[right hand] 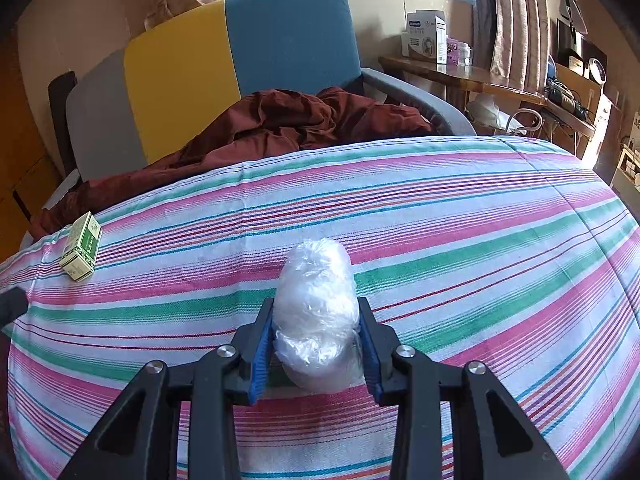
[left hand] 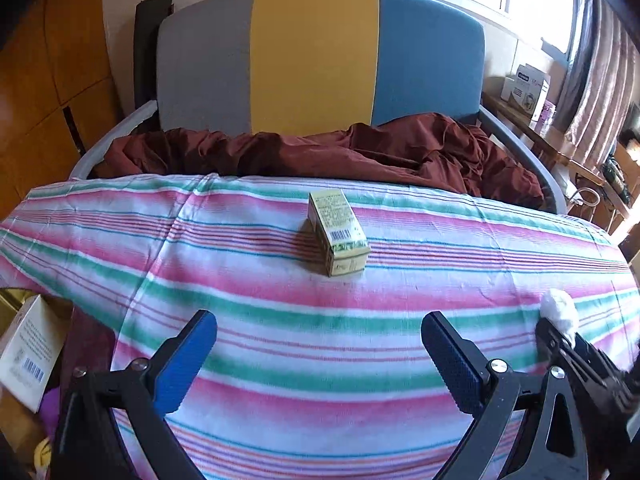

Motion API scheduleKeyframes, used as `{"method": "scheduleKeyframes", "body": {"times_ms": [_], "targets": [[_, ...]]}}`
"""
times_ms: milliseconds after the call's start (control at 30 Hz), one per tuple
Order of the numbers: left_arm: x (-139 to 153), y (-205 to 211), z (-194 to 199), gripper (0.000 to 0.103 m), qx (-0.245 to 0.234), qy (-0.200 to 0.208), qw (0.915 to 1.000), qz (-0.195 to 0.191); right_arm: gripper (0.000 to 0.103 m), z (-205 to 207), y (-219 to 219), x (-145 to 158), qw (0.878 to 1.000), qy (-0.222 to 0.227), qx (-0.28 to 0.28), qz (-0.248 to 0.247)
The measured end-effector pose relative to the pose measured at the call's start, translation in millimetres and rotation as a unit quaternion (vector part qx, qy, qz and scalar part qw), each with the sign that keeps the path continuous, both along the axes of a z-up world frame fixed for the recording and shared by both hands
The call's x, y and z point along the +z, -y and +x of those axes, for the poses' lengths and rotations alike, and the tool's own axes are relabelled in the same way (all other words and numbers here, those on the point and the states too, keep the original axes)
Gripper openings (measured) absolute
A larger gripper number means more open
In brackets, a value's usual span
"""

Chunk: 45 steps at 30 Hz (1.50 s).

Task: Organize objects
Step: 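Grasp the plastic bundle with right tool while left grasps the small green box, then carry the small green box over the tray and release it with the left tool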

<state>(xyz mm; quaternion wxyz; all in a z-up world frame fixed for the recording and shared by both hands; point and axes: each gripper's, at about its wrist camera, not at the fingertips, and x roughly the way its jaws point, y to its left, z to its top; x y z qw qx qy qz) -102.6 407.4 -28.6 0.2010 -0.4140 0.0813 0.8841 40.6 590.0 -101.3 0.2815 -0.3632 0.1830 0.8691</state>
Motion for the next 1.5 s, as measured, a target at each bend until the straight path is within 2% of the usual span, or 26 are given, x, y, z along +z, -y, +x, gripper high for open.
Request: {"method": "scheduleKeyframes", "body": {"times_ms": [133,267,400,633,700,767,867,1000,1233,1500], "targets": [[-8,-25,-29,0.103,0.015,-0.016,0.9994,-0.026,0.038,0,-1,0,1.0,-0.002,0.0,0.0],[-17,-37,-48,0.103,0.019,-0.006,0.9998,-0.003,0.038,0,0,0,1.0,-0.001,-0.001,0.004],[-25,-47,-55,0.1,0.024,-0.016,0.9996,-0.006,0.038,-2,1,0,1.0,0.004,-0.001,0.01],[-49,-50,-63,0.072,0.011,-0.019,0.9994,-0.026,0.038,-3,1,-1,1.0,0.006,-0.001,0.014],[-50,-44,-64,0.066,0.012,-0.015,0.9998,-0.009,0.038,-4,2,-1,1.0,0.008,-0.002,0.016],[-48,-37,-64,0.041,0.021,-0.015,0.9997,0.006,0.038,-5,2,-1,1.0,0.01,-0.002,0.019],[-48,-29,-61,0.031,0.022,-0.015,0.9995,0.017,0.038,-5,3,-1,1.0,0.011,-0.002,0.021],[-47,-19,-49,0.03,0.011,-0.017,0.9993,0.033,0.038,-5,2,-1,1.0,0.008,-0.002,0.02],[-40,16,-9,0.03,0.031,-0.037,0.9975,0.051,0.037,-4,2,-1,1.0,0.006,-0.003,0.021],[-23,41,70,0.03,-0.028,-0.091,0.9949,0.035,0.037,-1,4,3,0.999,0.004,-0.01,0.033]]}}
